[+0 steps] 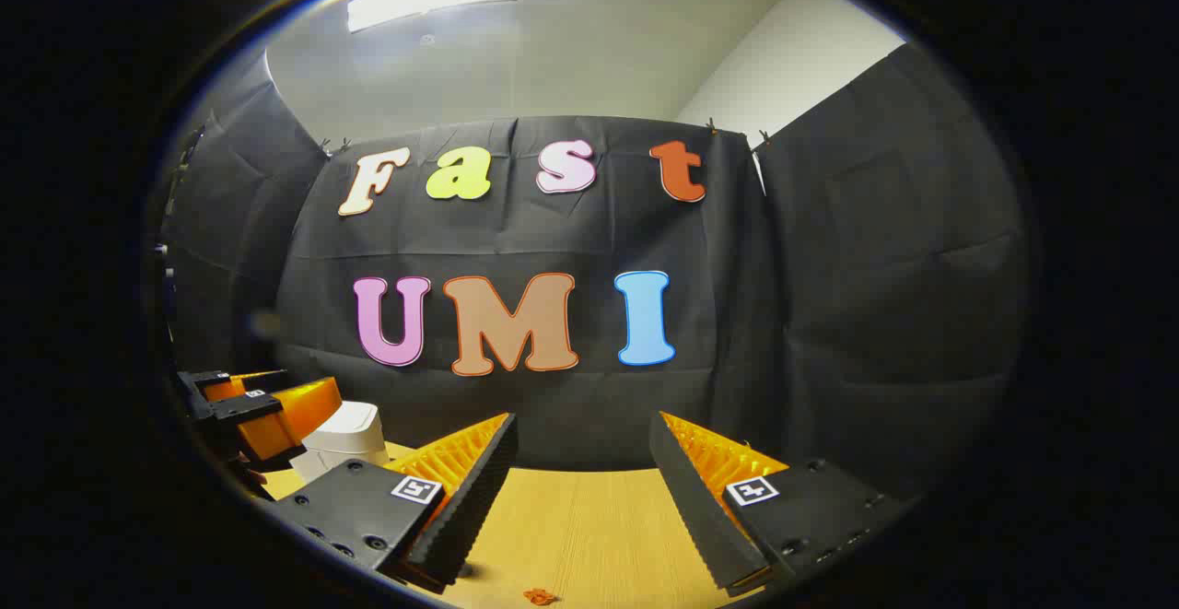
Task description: Press the lid of the desktop garbage bin to open it, pick up the crumpled paper on the desktop and throw it into the bin, then pick up the pop can on the desktop and drop it into the bin, and finally close the garbage bin lid.
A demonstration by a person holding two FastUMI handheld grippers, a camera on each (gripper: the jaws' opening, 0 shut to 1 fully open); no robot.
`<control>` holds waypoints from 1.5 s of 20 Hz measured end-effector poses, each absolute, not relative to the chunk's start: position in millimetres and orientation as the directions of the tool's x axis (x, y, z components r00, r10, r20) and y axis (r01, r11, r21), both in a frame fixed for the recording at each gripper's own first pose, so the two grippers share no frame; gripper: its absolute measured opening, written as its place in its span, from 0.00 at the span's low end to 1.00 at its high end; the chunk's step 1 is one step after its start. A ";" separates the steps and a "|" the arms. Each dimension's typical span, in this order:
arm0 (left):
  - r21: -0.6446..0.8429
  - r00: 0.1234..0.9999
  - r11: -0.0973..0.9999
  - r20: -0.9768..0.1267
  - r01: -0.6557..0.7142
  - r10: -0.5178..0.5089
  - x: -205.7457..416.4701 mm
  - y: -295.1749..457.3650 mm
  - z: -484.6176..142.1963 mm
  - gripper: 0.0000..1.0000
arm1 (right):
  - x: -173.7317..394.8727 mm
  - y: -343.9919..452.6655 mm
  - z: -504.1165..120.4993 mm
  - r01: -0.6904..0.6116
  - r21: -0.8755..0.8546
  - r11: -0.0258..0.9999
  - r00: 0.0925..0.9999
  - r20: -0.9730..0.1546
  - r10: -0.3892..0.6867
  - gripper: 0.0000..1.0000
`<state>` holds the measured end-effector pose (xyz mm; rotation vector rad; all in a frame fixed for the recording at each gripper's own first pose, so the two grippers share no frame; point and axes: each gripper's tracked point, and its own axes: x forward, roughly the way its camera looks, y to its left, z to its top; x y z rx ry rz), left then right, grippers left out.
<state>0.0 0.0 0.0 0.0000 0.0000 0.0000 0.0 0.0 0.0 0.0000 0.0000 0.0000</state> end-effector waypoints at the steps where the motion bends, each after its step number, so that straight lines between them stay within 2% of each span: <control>1: 0.001 1.000 1.000 -0.001 -0.006 0.006 -0.8 1.2 0.1 0.92 | 0.6 1.5 1.2 -0.006 -0.002 1.000 1.000 0.002 0.006 0.96; 15: 0.015 0.997 0.997 0.005 -0.079 0.079 1.6 20.9 -1.2 0.92 | 11.4 15.2 3.6 -0.058 -0.023 0.998 0.998 0.012 0.058 0.96; 30: 0.015 0.999 0.999 -0.017 -0.049 0.049 9.6 12.5 -6.2 0.92 | 14.3 12.1 4.3 -0.037 -0.027 0.999 0.999 0.020 0.037 0.96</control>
